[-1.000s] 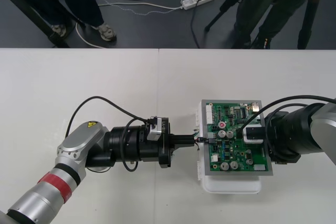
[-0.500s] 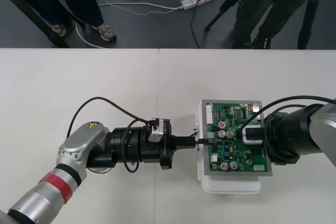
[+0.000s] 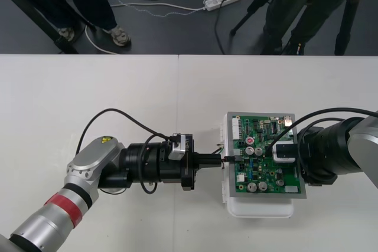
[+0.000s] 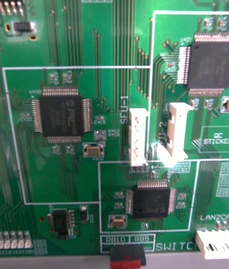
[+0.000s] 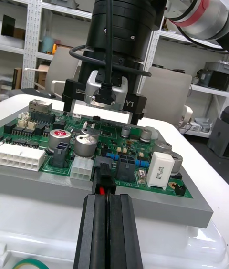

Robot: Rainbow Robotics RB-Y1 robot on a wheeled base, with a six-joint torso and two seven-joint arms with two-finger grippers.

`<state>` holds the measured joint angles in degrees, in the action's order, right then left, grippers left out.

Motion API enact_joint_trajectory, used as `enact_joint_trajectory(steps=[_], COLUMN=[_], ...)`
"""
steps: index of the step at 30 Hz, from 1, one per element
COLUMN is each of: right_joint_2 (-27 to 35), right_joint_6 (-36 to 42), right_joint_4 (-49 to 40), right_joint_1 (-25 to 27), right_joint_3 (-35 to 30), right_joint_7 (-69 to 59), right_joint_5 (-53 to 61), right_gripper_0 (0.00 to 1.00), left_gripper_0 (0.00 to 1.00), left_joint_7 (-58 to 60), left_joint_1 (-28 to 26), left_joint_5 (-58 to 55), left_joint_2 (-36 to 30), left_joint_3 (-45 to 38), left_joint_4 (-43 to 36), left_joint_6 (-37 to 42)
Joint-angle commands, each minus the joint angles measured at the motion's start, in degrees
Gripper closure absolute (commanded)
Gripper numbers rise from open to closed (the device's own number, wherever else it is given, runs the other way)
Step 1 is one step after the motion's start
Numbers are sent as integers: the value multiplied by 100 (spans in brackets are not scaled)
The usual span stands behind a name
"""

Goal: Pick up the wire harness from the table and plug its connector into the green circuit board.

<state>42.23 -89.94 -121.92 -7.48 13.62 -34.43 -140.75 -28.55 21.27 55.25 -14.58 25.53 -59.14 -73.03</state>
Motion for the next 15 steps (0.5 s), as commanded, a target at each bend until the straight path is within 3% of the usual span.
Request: enact_joint_trajectory(steps=[1,15], right_joint_2=[-224,-224], right_joint_6=[-6,-6], right_joint_4=[-236,-236], right_joint_1=[62,62], right_joint_3=[71,71], right_joint_7=[68,77], right_joint_5=[153,153], right_gripper_0=[0,0], left_gripper_0=[100,100], left_joint_7=[-731,-907], left_joint_1=[255,255], left_joint_5=[-6,73], left_joint_2=[175,289], left_joint_3=[189,189], left_joint_4=[-195,-300], left_joint_6=[-27,43])
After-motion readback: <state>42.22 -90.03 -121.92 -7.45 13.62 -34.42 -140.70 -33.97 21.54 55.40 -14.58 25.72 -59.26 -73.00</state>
